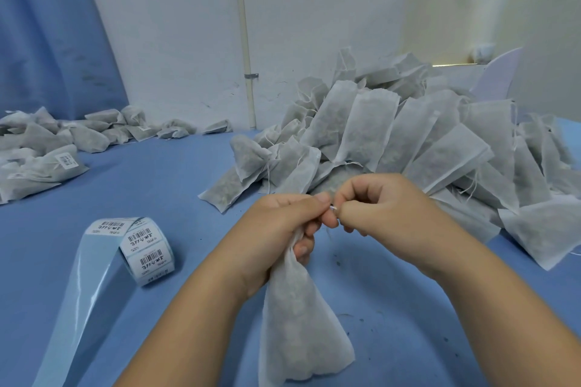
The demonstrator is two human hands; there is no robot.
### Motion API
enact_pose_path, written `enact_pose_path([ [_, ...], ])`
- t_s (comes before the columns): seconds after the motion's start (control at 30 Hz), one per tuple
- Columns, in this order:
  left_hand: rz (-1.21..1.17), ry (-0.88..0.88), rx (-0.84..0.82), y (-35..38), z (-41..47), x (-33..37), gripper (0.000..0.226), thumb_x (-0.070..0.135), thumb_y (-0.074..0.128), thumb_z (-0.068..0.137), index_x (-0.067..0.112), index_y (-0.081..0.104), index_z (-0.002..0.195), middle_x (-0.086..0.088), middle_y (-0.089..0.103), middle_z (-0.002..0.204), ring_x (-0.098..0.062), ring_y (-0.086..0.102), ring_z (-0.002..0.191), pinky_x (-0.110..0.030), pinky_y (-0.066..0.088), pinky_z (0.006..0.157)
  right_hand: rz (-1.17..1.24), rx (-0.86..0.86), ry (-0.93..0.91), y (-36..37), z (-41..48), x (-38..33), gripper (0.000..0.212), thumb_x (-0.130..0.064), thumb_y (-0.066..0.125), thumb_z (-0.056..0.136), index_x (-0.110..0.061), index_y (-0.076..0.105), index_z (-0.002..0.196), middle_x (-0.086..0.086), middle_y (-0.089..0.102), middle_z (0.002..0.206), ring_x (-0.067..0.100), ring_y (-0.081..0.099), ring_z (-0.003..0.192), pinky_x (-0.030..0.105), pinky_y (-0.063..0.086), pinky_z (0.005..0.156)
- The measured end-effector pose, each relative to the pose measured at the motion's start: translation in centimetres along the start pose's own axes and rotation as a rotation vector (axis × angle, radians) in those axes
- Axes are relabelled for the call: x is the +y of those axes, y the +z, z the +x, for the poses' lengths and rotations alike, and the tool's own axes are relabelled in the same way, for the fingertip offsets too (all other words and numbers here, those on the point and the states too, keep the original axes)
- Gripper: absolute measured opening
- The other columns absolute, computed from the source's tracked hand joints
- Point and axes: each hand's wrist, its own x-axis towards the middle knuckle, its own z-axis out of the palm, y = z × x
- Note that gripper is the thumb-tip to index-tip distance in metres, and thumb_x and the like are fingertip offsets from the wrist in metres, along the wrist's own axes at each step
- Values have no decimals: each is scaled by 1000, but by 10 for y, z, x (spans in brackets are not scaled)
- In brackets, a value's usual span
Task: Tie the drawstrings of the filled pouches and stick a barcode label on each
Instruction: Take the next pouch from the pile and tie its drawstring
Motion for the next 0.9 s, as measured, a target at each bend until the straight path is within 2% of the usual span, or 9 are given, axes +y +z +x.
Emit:
enact_pose_path([
  [0.07, 2, -8, 51, 0, 0, -1, 26, 41, 69, 72, 17, 72, 63, 4, 43, 59, -9, 32, 41, -20, 29, 44, -21, 7, 30, 0, 1, 2, 40, -46, 62, 49, -12, 65, 70, 0, 55, 60, 9, 45, 60, 25, 37, 58],
  [0.2, -18, -18, 159, 4, 4, -6, 26, 32, 74, 81, 18, 73, 59, 6, 49, 60, -9, 33, 41, -20, 32, 42, -27, 15, 75, -1, 2, 3, 34, -37, 59, 58, -5, 59, 69, -8, 53, 55, 6, 43, 54, 15, 35, 51],
  [0.33, 8, 4, 257, 2, 7, -10, 21, 34, 80, 72, 18, 75, 60, 6, 52, 59, -10, 34, 41, -21, 33, 44, -62, 13, 92, 0, 1, 3, 20, -32, 54, 60, -12, 55, 60, -4, 49, 56, 8, 38, 53, 14, 31, 46],
  [0.43, 23, 28, 229, -1, 6, -9, 27, 43, 81, 59, 17, 76, 64, 5, 51, 58, -10, 37, 42, -20, 35, 45, -82, 40, 86, 1, 1, 2, 15, -31, 51, 58, -16, 53, 56, -4, 45, 55, 7, 33, 47, 13, 28, 42],
  [0.5, 40, 40, 164, -2, 5, -8, 29, 45, 77, 62, 17, 77, 69, 5, 51, 59, -10, 40, 44, -20, 38, 47, -94, 70, 66, 1, 2, 4, 25, -35, 52, 55, -10, 51, 58, -3, 45, 56, 6, 32, 46, 12, 27, 41],
  [0.57, 65, 47, 127, -1, 4, -7, 29, 45, 73, 69, 17, 77, 73, 6, 52, 61, -10, 42, 45, -21, 39, 50, -103, 87, 53, -1, 2, 5, 38, -43, 53, 51, -7, 52, 62, -4, 46, 55, 6, 33, 47, 12, 27, 42],
  [0.73, 143, 65, 225, 2, 4, -7, 32, 40, 65, 91, 22, 70, 64, 7, 50, 61, -11, 41, 46, -26, 36, 56, -117, 101, 9, -2, 2, 7, 9, -17, 62, 78, -17, 63, 70, -10, 53, 56, 7, 46, 55, 16, 38, 50],
  [0.83, 184, 87, 250, 3, 3, -6, 35, 41, 62, 92, 24, 67, 62, 9, 48, 57, -11, 40, 45, -28, 36, 57, -4, 182, -93, -2, 1, 5, 8, -20, 68, 82, -26, 71, 78, -6, 58, 61, 11, 53, 59, 20, 44, 55],
  [0.9, 226, 102, 256, 4, 3, -5, 37, 41, 62, 93, 25, 66, 60, 11, 48, 53, -11, 41, 45, -29, 36, 57, 33, 159, -121, 0, -1, 3, 8, -27, 71, 81, -31, 73, 88, -4, 64, 66, 19, 59, 64, 26, 49, 62],
])
